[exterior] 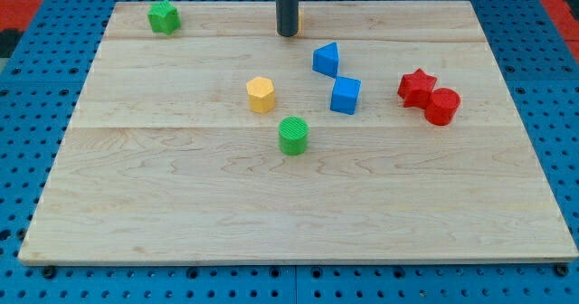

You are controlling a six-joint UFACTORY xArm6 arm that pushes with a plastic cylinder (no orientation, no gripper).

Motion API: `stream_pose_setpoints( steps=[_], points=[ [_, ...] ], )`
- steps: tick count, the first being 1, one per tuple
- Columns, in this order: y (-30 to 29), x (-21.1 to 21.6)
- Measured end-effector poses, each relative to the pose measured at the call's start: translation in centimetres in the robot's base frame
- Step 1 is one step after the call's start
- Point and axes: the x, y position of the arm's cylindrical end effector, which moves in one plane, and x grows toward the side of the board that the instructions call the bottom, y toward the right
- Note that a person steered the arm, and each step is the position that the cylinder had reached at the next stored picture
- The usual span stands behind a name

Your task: Put the yellow heart at the top center of the board

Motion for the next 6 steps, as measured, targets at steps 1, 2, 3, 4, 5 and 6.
stream_pose_setpoints(
  steps=[1,2,3,4,5,6],
  points=[
    [-0.4,0.8],
    [-2.4,0.8],
    [-2.4,0.8],
    [-2.4,0.8],
    [-2.3,3.8],
    [-0.9,8.8]
  ],
)
